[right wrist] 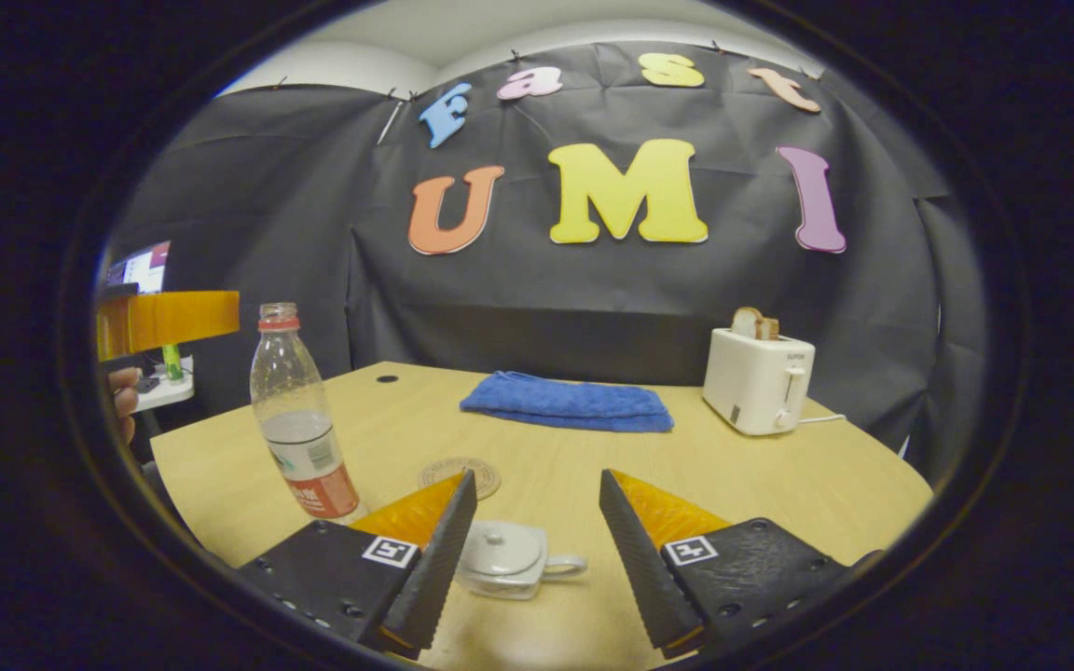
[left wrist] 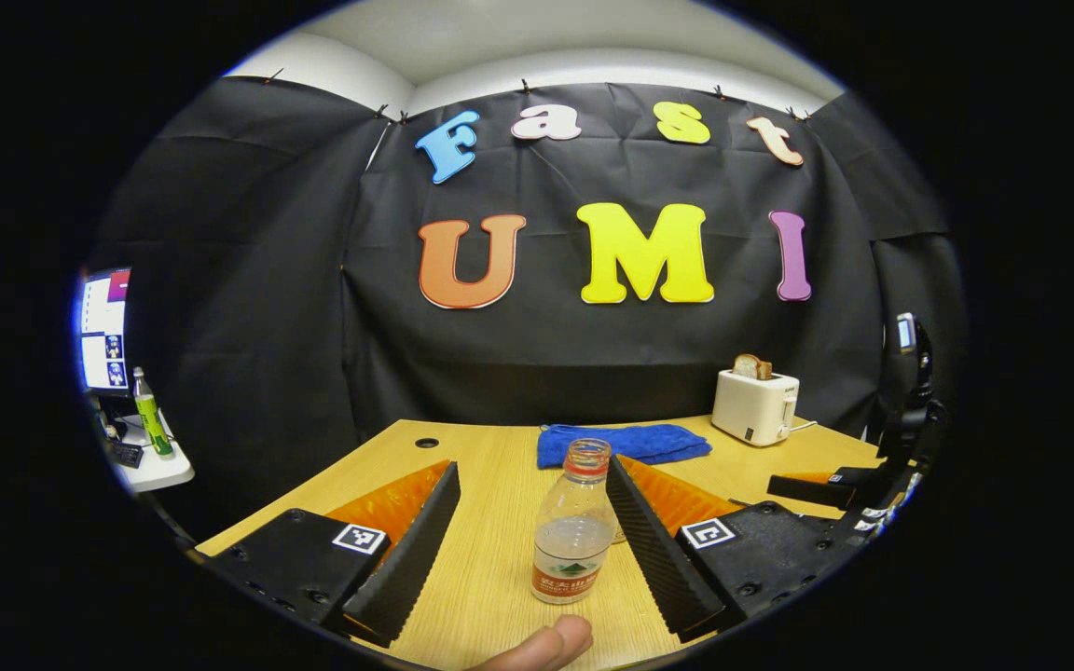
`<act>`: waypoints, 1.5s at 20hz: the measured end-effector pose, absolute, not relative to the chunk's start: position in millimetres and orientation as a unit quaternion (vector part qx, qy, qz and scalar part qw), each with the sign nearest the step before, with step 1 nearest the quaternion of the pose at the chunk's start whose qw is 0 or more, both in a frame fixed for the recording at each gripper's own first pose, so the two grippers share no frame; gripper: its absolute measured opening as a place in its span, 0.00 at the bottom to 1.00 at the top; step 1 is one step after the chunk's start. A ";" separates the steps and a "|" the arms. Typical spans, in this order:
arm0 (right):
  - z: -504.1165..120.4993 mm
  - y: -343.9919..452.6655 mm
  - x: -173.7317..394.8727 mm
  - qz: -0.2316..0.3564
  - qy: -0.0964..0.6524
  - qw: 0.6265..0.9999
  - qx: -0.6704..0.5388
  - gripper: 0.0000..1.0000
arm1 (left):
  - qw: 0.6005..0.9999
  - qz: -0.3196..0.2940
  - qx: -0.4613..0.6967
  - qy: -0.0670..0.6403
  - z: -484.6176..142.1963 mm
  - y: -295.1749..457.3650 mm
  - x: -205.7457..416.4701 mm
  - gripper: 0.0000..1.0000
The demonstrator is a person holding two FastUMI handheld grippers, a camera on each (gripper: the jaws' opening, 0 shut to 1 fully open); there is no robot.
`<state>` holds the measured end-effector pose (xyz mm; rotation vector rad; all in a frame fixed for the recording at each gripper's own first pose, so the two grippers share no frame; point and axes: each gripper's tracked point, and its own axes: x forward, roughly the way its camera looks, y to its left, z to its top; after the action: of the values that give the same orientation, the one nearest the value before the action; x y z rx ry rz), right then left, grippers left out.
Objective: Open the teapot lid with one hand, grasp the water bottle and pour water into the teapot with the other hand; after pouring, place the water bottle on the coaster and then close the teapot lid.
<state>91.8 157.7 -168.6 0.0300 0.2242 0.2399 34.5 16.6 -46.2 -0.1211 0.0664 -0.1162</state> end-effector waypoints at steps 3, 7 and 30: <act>-179.0 170.6 99.5 0.129 0.120 0.984 0.009 0.67 | 0.996 -0.061 -0.060 0.033 -46.8 18.7 34.4 0.99; -196.9 176.0 101.7 0.129 0.132 0.983 0.007 0.43 | 0.995 -0.069 -0.064 0.034 -47.2 19.2 33.6 0.99; -125.7 161.8 96.9 0.128 0.046 0.991 0.004 0.05 | 0.989 -0.119 -0.056 0.063 -73.1 -11.4 38.9 1.00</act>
<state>96.9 161.8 -125.7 0.0070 0.0931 0.2564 38.9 -11.4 -73.1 -0.1123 0.1258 -0.2391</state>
